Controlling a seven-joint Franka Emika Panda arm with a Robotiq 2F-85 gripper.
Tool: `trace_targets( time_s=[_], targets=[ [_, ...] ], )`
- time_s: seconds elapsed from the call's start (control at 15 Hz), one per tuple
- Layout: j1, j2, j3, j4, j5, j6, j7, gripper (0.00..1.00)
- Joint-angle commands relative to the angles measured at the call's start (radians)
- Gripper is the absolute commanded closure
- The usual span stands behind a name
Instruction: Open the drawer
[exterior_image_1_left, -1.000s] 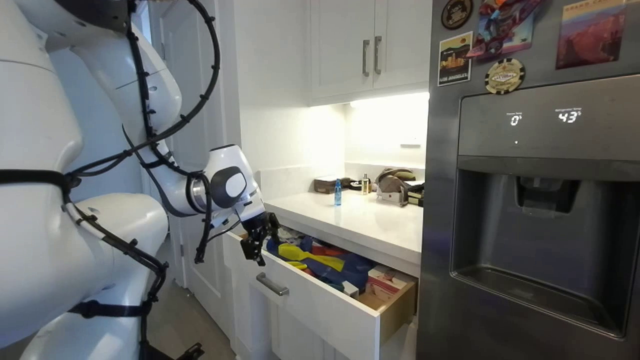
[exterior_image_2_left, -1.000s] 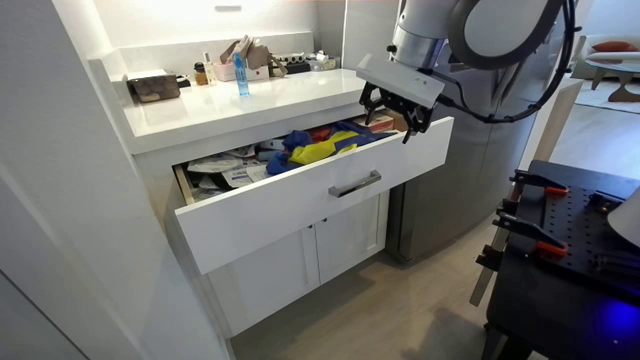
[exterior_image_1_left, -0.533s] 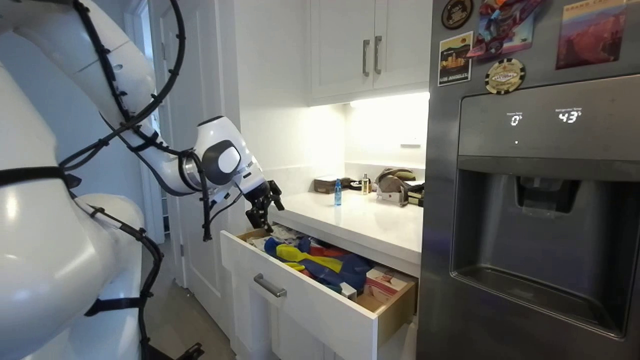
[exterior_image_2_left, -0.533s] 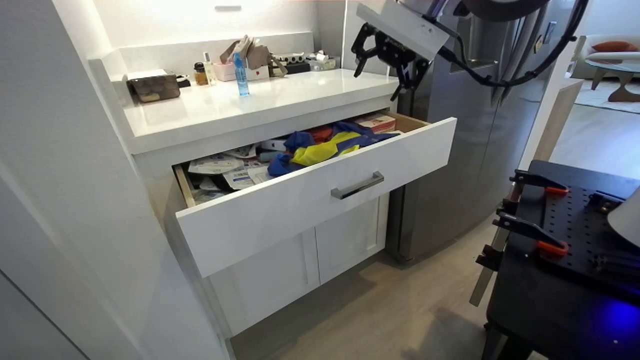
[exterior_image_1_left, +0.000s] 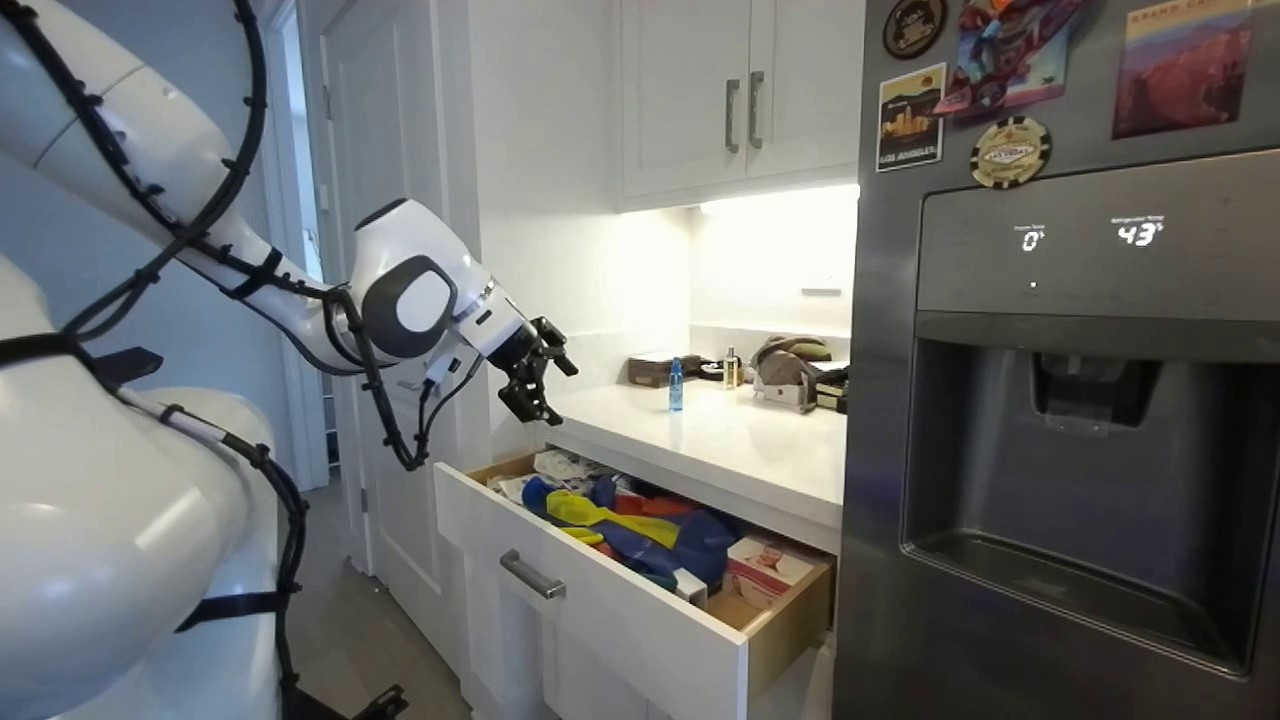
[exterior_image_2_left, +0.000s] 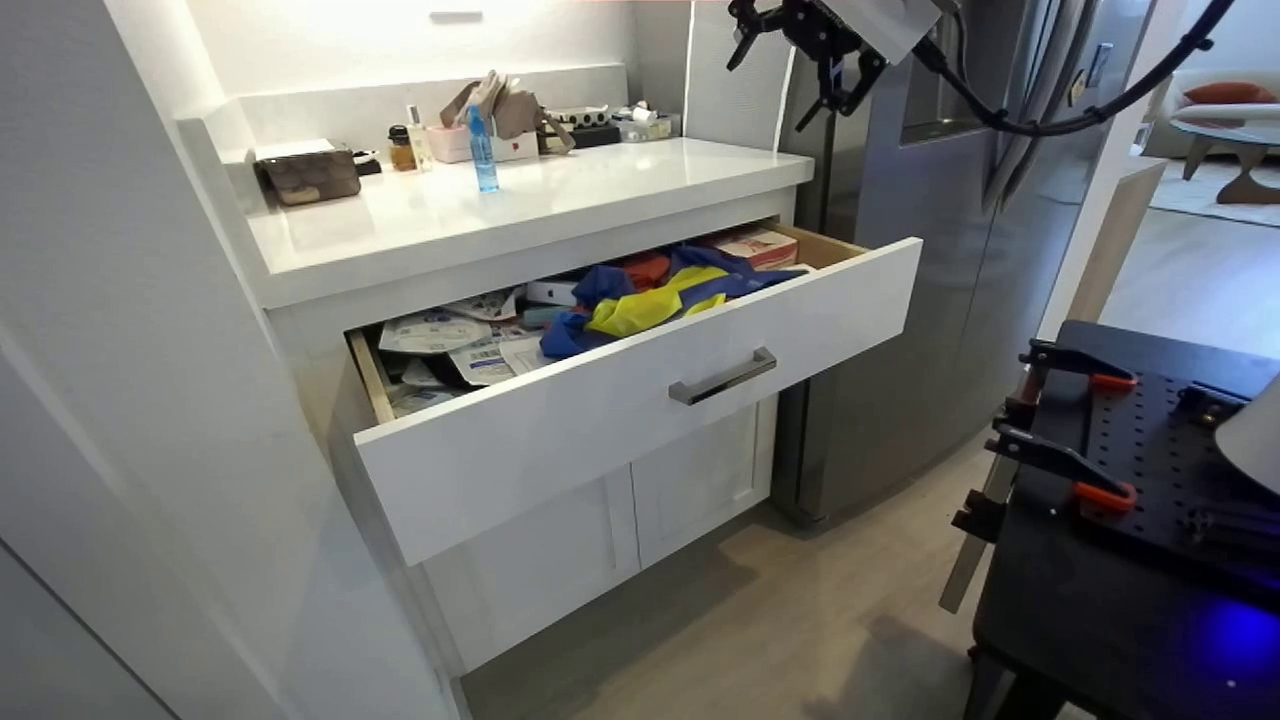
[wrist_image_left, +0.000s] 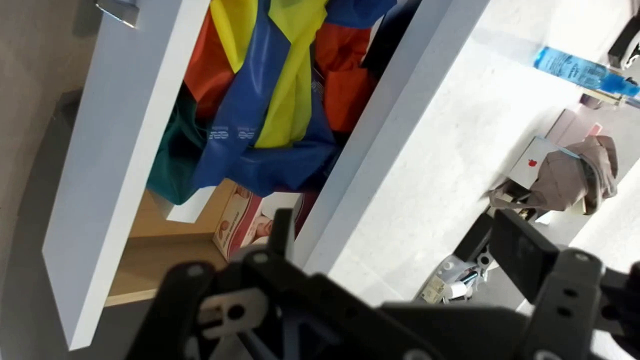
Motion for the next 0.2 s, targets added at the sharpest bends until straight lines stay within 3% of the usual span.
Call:
trace_targets(
  time_s=[0.0,0.13],
  targets=[
    [-0.012,0.012,0.023,0.005,0.054,-0.005,-0.038,0.0],
    [-0.012,0.012,0.023,0.005,0.054,-0.005,-0.038,0.0]
  ],
)
